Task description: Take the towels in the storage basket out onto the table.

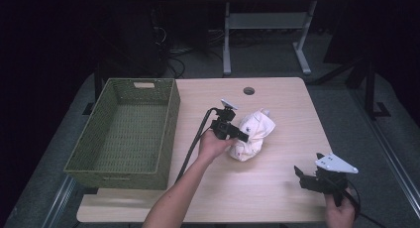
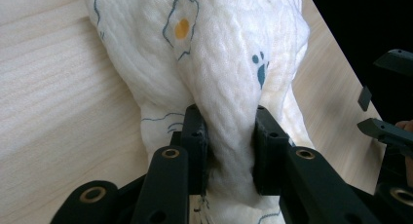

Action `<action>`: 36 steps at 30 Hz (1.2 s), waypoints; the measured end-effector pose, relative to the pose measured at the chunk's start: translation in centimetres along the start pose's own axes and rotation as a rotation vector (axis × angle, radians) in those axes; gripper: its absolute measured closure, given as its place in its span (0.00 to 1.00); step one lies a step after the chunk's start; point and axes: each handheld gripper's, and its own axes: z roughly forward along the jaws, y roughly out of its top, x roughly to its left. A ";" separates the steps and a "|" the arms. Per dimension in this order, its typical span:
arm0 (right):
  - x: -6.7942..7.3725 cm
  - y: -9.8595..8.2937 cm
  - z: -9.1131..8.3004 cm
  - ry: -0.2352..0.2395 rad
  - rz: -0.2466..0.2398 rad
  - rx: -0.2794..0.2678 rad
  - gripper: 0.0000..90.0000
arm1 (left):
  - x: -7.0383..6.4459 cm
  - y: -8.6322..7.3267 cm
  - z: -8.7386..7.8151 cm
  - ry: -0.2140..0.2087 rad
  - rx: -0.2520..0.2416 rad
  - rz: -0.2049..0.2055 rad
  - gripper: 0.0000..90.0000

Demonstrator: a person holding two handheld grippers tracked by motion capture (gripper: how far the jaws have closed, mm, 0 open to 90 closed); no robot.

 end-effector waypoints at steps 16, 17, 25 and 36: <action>0.0 0.0 0.0 0.001 -0.001 0.000 0.15 | 0.0 -0.6 -0.1 0.029 -0.011 0.002 0.61; 0.0 0.0 0.0 0.000 -0.001 0.001 0.15 | -0.1 -0.6 -0.2 0.037 -0.008 0.011 0.58; 0.0 0.1 -0.1 -0.002 -0.006 -0.003 0.15 | -0.9 -1.3 -1.6 0.071 -0.034 0.048 0.48; 0.1 0.1 0.0 -0.009 -0.008 0.005 0.15 | -1.0 -3.2 -3.9 0.058 -0.077 0.088 0.40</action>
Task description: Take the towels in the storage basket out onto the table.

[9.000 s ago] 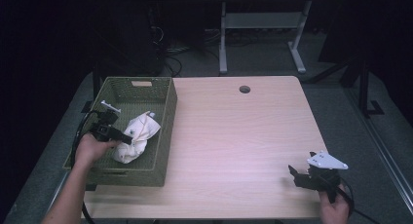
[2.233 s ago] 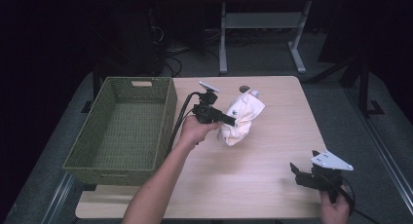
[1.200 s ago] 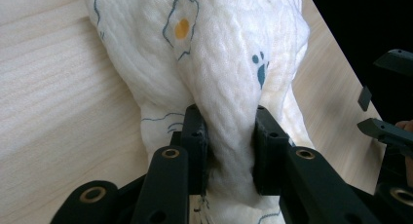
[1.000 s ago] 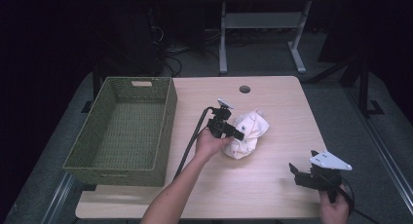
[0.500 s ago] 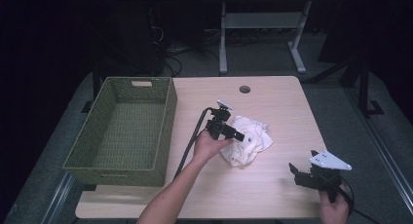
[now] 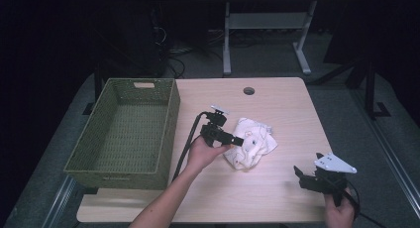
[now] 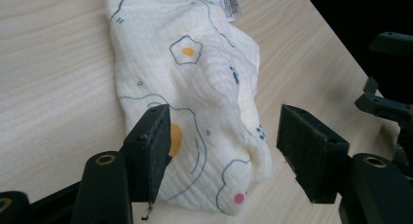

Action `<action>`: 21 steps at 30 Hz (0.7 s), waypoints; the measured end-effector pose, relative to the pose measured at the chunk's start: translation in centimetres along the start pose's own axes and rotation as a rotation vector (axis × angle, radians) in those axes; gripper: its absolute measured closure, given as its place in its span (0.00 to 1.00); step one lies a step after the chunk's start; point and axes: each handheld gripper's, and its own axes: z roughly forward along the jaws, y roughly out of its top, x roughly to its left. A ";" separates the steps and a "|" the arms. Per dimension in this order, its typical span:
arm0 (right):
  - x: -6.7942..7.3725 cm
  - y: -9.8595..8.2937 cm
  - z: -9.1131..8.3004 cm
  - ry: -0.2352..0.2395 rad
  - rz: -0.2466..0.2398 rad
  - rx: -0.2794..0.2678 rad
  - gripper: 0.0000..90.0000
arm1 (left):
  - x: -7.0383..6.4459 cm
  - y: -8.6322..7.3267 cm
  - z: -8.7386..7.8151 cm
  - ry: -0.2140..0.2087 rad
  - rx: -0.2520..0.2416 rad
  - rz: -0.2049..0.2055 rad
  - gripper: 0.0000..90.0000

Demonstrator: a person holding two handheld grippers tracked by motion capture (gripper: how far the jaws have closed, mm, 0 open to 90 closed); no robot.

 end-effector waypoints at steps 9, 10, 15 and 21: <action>-0.1 -0.1 -0.1 0.000 0.004 0.002 0.15 | -0.3 -2.4 -2.5 0.022 -0.033 0.043 0.38; -0.1 -0.1 -0.1 -0.002 0.002 0.001 0.15 | -0.2 -2.7 -2.8 0.020 -0.037 0.041 0.38; -0.1 -0.1 -0.1 -0.001 0.002 0.004 0.15 | -0.3 -4.7 -3.8 0.005 -0.058 0.048 0.37; 0.1 -0.1 -0.3 0.007 -0.004 -0.001 0.15 | -0.9 -8.0 -4.7 0.012 -0.093 0.082 0.35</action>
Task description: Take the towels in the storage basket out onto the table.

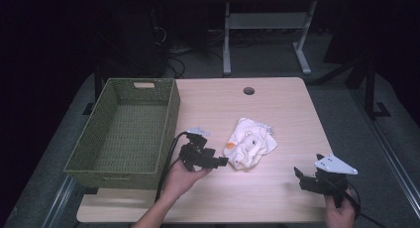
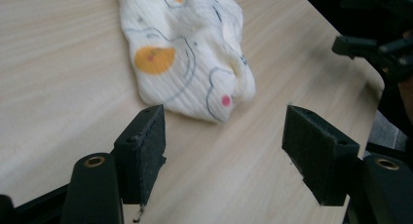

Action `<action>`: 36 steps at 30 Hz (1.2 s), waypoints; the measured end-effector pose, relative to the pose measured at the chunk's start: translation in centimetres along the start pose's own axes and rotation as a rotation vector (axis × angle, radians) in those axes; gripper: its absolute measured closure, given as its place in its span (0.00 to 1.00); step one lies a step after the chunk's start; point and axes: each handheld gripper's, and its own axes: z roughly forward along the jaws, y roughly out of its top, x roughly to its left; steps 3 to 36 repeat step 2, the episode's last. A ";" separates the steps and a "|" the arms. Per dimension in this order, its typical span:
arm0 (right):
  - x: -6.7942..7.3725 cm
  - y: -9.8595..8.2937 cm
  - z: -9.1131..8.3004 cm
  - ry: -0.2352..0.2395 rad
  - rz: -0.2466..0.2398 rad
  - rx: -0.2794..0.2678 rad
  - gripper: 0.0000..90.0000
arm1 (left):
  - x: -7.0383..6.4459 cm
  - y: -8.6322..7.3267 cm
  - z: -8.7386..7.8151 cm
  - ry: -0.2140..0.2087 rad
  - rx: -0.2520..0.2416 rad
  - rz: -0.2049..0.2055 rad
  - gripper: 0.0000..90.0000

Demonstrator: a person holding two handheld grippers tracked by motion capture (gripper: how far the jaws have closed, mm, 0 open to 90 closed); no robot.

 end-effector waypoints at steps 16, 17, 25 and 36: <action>0.0 0.0 0.1 -0.002 0.000 -0.001 0.15 | -0.4 -1.1 -0.2 0.039 0.000 0.052 0.35; 0.0 0.0 0.1 -0.002 0.000 -0.001 0.15 | -0.4 -1.1 -0.2 0.039 0.000 0.052 0.35; 0.0 0.0 0.1 -0.002 0.000 -0.001 0.15 | -0.4 -1.1 -0.2 0.039 0.000 0.052 0.35; 0.0 0.0 0.1 -0.002 0.000 -0.001 0.15 | -0.4 -1.1 -0.2 0.039 0.000 0.052 0.35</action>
